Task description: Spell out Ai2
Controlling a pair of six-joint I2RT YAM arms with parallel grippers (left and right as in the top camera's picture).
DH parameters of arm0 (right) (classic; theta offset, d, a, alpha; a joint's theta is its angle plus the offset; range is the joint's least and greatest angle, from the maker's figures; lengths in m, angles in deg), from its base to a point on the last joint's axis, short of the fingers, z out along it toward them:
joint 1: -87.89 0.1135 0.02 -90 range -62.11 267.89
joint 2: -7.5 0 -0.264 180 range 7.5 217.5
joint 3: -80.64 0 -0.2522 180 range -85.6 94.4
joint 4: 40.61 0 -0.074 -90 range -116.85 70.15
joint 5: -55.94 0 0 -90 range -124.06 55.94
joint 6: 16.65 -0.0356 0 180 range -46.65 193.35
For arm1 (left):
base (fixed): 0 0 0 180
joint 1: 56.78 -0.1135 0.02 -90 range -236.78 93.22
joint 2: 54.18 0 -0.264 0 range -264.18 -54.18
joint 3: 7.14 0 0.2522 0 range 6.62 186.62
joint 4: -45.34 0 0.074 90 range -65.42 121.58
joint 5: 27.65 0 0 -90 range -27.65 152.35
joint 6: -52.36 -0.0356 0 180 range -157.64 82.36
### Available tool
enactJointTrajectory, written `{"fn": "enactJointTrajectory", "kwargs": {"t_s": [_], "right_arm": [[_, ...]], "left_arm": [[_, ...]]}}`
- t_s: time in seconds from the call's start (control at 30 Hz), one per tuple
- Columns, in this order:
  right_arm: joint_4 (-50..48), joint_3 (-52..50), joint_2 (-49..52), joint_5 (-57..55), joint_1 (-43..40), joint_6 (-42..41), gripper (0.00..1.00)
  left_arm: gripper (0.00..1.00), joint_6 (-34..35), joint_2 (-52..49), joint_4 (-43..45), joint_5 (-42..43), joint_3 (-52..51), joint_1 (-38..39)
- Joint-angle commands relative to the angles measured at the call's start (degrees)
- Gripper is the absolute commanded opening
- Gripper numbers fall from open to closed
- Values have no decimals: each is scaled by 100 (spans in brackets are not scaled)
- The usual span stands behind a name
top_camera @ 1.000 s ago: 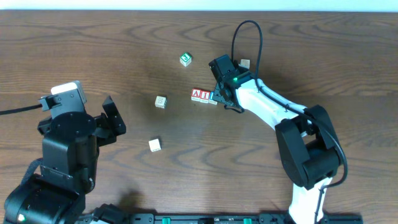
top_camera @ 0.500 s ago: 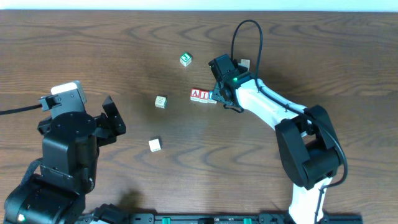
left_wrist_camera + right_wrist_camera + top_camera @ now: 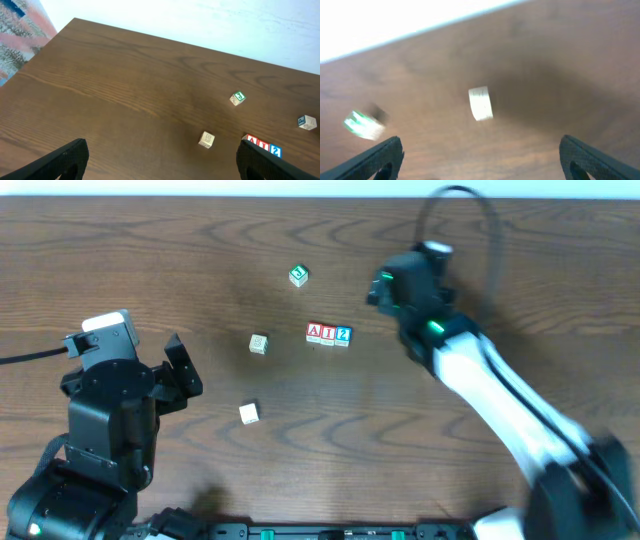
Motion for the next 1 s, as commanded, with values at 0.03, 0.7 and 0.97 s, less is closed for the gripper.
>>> {"fn": "enactJointTrajectory", "kwargs": {"t_s": [0.03,0.7,0.97], "right_arm": [[-769,-1143,-1346,903,-229,2621,99],[-2747,-5600,-6334,2142,-2087,2879,99],[-2625,-6339,-6679,2092,-2100,2782,99]], "left_arm": [[95,-81,-4,-11,-101,44,-2],[95,-81,-4,-13,-101,44,-2],[95,-81,-4,-11,-101,44,-2]]}}
